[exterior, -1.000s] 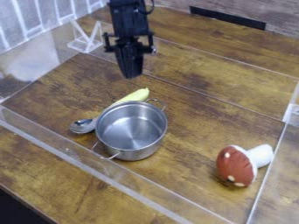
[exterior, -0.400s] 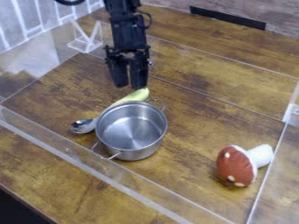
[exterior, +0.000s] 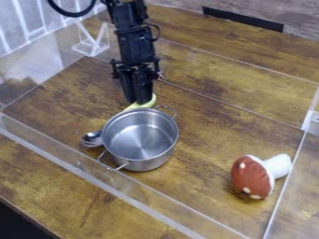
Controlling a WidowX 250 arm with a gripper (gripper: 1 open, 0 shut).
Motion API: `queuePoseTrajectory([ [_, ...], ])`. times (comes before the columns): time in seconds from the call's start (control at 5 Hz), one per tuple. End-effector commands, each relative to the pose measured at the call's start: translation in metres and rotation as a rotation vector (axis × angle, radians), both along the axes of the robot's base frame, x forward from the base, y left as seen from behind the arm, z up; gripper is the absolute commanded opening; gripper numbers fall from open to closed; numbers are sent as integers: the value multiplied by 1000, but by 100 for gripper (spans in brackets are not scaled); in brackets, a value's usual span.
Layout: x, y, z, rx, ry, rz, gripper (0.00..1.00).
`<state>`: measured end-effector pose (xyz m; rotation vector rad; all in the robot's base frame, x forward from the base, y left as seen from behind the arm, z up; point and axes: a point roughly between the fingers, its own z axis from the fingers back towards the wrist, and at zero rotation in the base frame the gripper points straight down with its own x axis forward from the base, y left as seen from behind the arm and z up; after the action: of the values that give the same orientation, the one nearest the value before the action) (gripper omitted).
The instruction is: Move the green spoon to the right
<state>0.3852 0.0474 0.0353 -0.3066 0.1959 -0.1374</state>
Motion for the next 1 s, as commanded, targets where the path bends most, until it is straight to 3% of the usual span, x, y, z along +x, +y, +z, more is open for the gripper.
queuePoseTrajectory([
  [0.0,-9,6,30,9,-53,-36,0],
  [0.2,-20,4,39,-1,-56,-90,0],
  [0.4,-27,4,40,-7,-60,39,0],
  [0.6,-31,7,36,-6,-56,160,100],
  [0.8,-31,2,31,-3,-59,86,100],
])
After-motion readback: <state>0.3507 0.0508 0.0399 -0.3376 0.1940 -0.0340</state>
